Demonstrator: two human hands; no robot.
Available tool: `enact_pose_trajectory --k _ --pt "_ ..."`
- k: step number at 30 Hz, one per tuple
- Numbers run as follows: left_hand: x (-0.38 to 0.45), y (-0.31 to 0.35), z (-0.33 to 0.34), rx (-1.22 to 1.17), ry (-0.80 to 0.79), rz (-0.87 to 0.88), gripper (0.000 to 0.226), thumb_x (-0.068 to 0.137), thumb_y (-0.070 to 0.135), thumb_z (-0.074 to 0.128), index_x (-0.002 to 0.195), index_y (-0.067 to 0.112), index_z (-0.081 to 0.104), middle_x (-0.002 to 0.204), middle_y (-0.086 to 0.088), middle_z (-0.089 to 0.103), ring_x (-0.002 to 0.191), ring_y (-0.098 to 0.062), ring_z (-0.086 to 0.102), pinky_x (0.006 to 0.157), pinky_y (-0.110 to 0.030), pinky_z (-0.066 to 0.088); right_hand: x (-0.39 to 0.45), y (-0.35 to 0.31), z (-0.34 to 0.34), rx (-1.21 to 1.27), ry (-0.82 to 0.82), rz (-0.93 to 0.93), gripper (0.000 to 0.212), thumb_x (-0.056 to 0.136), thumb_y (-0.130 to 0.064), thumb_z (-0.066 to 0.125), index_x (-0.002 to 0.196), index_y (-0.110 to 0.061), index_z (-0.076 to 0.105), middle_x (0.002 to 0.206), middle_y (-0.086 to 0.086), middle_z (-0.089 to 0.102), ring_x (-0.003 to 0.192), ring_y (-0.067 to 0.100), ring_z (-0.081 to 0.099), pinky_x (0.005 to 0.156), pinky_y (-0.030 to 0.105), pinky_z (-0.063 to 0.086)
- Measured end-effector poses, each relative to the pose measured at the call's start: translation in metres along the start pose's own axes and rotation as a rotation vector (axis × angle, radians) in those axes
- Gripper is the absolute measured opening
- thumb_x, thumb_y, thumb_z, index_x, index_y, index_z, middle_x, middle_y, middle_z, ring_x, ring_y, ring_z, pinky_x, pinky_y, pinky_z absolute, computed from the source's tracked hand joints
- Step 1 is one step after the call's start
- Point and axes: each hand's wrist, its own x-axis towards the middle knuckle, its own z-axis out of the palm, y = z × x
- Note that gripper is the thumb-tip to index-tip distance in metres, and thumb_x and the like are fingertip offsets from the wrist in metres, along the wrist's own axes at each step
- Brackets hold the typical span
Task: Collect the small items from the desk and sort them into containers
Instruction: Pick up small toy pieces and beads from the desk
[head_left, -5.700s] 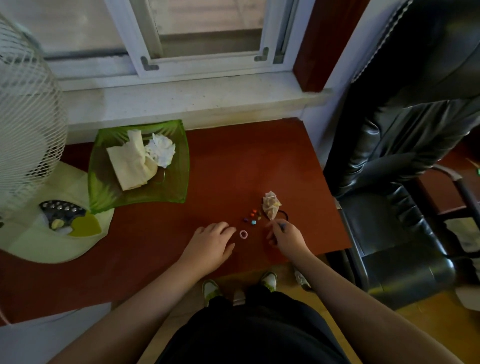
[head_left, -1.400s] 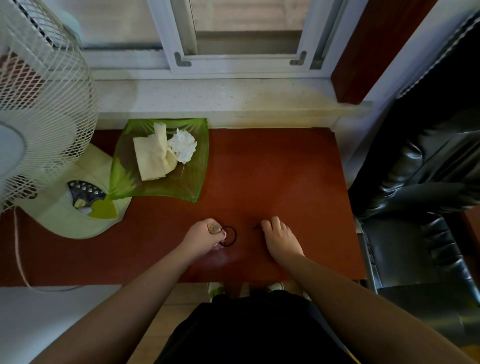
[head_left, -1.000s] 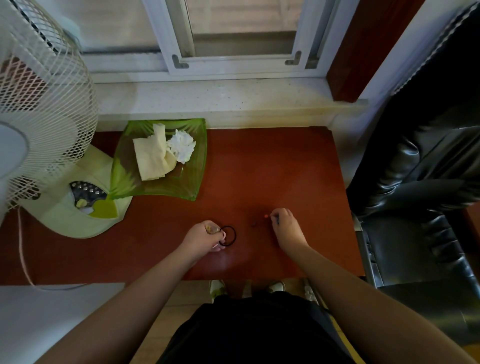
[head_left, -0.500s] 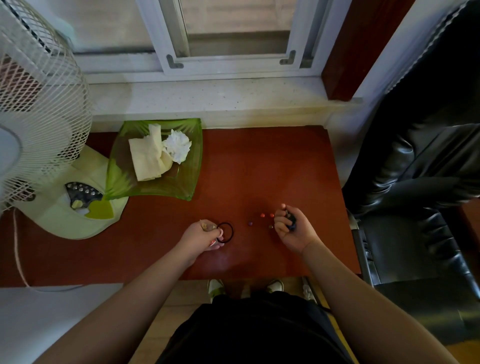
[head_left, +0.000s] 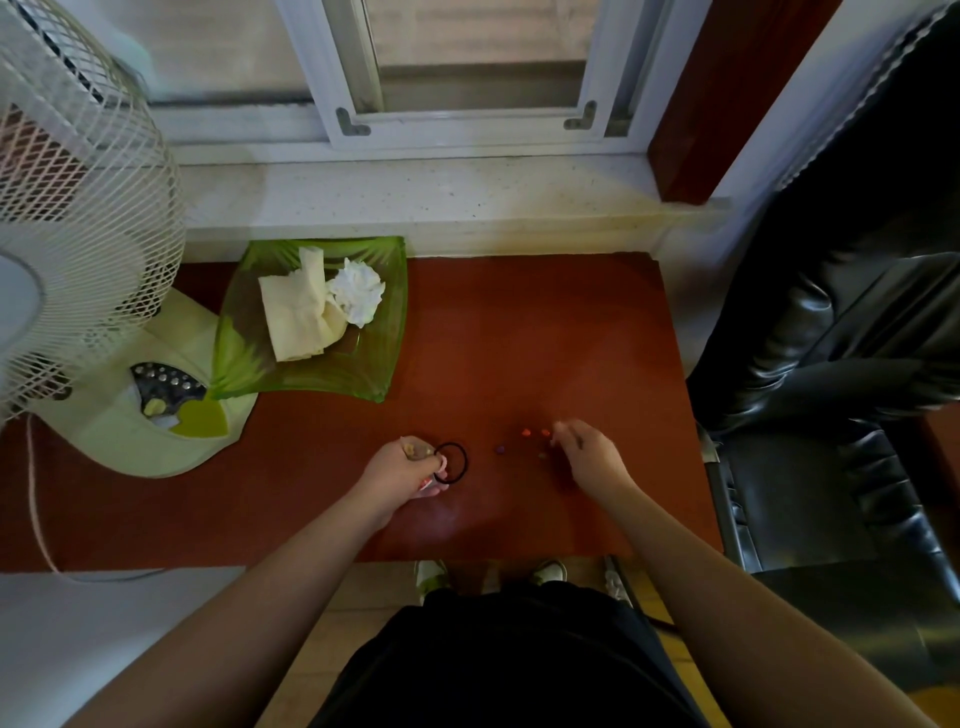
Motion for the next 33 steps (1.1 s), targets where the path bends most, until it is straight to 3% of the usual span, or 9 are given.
enact_pose_trajectory --k 2,6,15,19,23,25,27,30,33 --pt "0.0 0.0 0.0 -0.001 0.001 -0.001 0.009 0.09 0.004 0.061 0.083 0.009 0.058 0.073 -0.011 0.067 0.055 -0.013 0.068 0.056 -0.023 0.056 -0.002 0.002 0.006 -0.299 -0.013 -0.142 0.021 0.099 -0.044 0.042 0.107 -0.026 0.051 0.074 -0.006 0.059 0.059 0.013 0.055 0.051 0.028 0.041" --pt "0.0 -0.001 0.001 0.011 0.004 0.016 0.005 0.089 0.004 0.062 0.086 0.007 0.059 0.074 -0.011 0.067 0.057 -0.014 0.068 0.057 -0.023 0.056 -0.006 0.008 0.023 -0.643 -0.014 -0.286 0.036 0.096 -0.046 0.048 0.123 -0.022 0.044 0.094 0.001 0.068 0.082 0.022 0.066 0.065 0.035 0.052" --pt "0.001 -0.001 0.0 0.02 0.011 0.022 0.006 0.088 0.004 0.063 0.091 0.005 0.059 0.076 -0.013 0.068 0.058 -0.015 0.069 0.054 -0.022 0.057 -0.003 0.01 0.032 -0.624 0.028 -0.299 0.025 0.101 -0.034 0.044 0.112 -0.012 0.048 0.093 0.005 0.066 0.082 0.026 0.064 0.061 0.034 0.045" --pt "0.002 -0.002 0.001 0.028 0.009 0.016 0.007 0.087 0.003 0.064 0.092 0.005 0.059 0.073 -0.012 0.067 0.056 -0.015 0.068 0.052 -0.021 0.056 0.001 0.008 0.033 -0.798 -0.001 -0.309 0.024 0.104 -0.027 0.035 0.117 -0.009 0.043 0.091 0.003 0.063 0.079 0.024 0.067 0.059 0.035 0.053" --pt "0.001 -0.002 0.002 0.041 -0.015 0.024 0.006 0.088 0.004 0.063 0.087 0.007 0.058 0.073 -0.012 0.067 0.058 -0.015 0.068 0.057 -0.024 0.056 -0.002 -0.005 0.036 -0.781 -0.039 -0.249 0.028 0.096 -0.021 0.049 0.119 -0.008 0.038 0.092 0.008 0.066 0.081 0.029 0.068 0.058 0.038 0.055" --pt "0.001 -0.002 0.004 0.032 -0.017 0.021 0.007 0.088 0.004 0.063 0.088 0.007 0.057 0.073 -0.012 0.067 0.059 -0.016 0.068 0.054 -0.023 0.056 -0.004 -0.005 0.032 -0.627 -0.04 -0.196 0.025 0.094 -0.018 0.051 0.116 -0.01 0.042 0.091 0.009 0.066 0.077 0.027 0.067 0.058 0.037 0.054" --pt "0.001 -0.002 0.004 0.019 -0.018 0.018 0.007 0.088 0.005 0.064 0.089 0.007 0.057 0.072 -0.011 0.067 0.059 -0.017 0.068 0.052 -0.022 0.056 -0.005 -0.003 0.025 -0.317 -0.034 -0.103 0.02 0.092 -0.016 0.049 0.112 -0.013 0.05 0.085 0.001 0.064 0.062 0.019 0.06 0.049 0.028 0.046" --pt "0.001 -0.003 0.002 0.006 -0.02 0.019 0.007 0.088 0.005 0.064 0.09 0.007 0.058 0.073 -0.012 0.068 0.061 -0.018 0.069 0.054 -0.023 0.056 -0.011 -0.004 0.021 0.446 -0.091 0.103 0.019 0.095 -0.008 0.043 0.101 -0.006 0.061 0.068 -0.004 0.049 0.045 0.011 0.037 0.039 0.021 0.026" --pt "0.001 -0.005 0.002 0.008 -0.024 0.017 0.006 0.089 0.005 0.063 0.085 0.007 0.059 0.074 -0.013 0.067 0.061 -0.017 0.069 0.054 -0.023 0.057 -0.017 -0.007 0.013 1.148 -0.232 0.219 0.02 0.094 -0.004 0.036 0.087 -0.001 0.054 0.052 0.0 0.034 0.039 0.009 0.025 0.038 0.022 0.017"
